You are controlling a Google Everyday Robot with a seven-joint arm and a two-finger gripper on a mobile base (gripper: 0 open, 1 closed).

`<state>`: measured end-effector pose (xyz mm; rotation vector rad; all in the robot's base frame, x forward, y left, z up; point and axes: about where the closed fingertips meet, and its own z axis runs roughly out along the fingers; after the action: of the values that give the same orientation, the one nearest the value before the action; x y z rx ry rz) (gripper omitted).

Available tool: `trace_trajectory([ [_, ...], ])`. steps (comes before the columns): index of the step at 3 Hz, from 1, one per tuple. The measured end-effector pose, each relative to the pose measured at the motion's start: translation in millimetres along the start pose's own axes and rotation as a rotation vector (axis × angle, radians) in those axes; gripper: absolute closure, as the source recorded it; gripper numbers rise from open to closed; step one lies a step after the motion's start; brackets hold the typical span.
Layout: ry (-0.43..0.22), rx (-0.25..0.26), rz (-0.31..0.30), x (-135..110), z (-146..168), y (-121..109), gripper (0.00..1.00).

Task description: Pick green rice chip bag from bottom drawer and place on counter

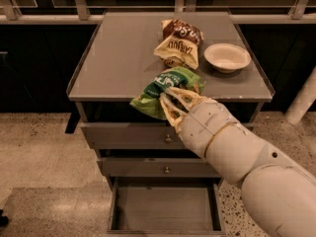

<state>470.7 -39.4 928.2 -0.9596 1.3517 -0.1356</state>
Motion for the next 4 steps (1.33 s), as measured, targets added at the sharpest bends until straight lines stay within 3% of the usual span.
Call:
trace_trajectory([
  [1, -0.031, -0.035, -0.001, -5, 15, -1, 1.0],
  [2, -0.061, -0.04, 0.035, 17, 43, -36, 1.0],
  [3, -0.087, -0.059, 0.096, 53, 86, -57, 1.0],
  [4, -0.133, -0.123, 0.161, 70, 146, -44, 1.0],
])
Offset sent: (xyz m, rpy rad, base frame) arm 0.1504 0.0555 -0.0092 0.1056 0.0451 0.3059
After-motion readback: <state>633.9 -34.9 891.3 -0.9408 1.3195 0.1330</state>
